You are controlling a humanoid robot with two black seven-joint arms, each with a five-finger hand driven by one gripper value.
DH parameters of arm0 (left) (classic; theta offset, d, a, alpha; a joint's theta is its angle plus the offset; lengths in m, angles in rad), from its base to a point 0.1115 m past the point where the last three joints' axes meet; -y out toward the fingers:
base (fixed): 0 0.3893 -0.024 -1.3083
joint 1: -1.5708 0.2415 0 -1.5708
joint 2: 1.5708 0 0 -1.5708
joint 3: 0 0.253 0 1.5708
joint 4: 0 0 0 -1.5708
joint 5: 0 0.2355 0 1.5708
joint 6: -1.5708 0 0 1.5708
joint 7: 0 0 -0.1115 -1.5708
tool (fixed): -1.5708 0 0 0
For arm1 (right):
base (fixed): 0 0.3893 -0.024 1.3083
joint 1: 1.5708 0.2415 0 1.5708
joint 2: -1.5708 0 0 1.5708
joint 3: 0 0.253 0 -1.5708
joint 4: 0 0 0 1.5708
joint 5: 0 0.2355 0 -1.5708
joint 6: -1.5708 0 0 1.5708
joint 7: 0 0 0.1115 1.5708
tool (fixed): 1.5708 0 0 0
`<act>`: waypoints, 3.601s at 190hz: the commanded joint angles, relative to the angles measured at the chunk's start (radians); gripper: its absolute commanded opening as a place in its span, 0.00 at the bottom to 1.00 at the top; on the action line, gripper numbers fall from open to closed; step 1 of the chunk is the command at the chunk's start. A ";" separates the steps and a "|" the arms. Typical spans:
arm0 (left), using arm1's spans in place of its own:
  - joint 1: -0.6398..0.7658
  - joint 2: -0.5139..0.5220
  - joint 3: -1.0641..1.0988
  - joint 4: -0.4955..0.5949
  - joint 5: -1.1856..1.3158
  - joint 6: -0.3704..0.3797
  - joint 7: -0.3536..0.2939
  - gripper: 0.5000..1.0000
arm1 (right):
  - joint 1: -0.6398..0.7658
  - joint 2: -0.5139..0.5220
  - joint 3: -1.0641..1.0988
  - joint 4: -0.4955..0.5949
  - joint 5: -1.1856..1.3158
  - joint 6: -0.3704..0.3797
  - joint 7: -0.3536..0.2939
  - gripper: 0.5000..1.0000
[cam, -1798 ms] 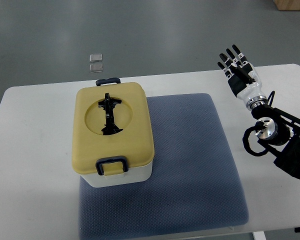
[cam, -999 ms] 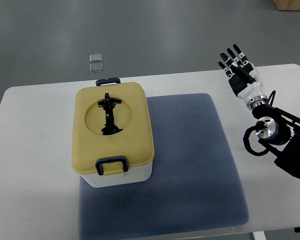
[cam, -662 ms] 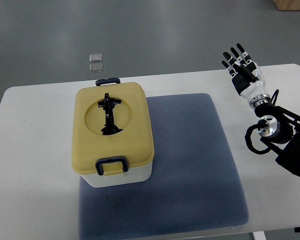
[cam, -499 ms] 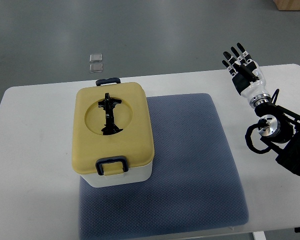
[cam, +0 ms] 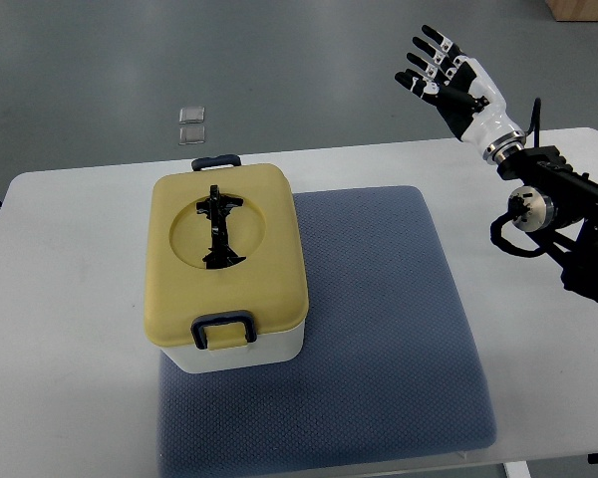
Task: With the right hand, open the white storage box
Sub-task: 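Swing the right hand over the yellow lid toward its black handle, then close the right hand fingers around the black handle on the lid, then lift the yellow lid up off the white box with the right hand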
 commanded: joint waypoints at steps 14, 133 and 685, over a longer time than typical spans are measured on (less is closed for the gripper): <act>0.000 0.000 0.000 0.000 0.000 0.000 0.000 1.00 | 0.130 -0.047 -0.169 0.046 -0.159 0.014 0.002 0.86; 0.000 0.000 0.000 0.000 0.000 0.000 0.000 1.00 | 0.647 -0.015 -0.625 0.311 -0.785 0.012 0.005 0.86; 0.000 0.000 0.000 0.000 0.000 0.000 0.000 1.00 | 0.670 -0.196 -0.714 0.331 -1.116 -0.154 0.090 0.00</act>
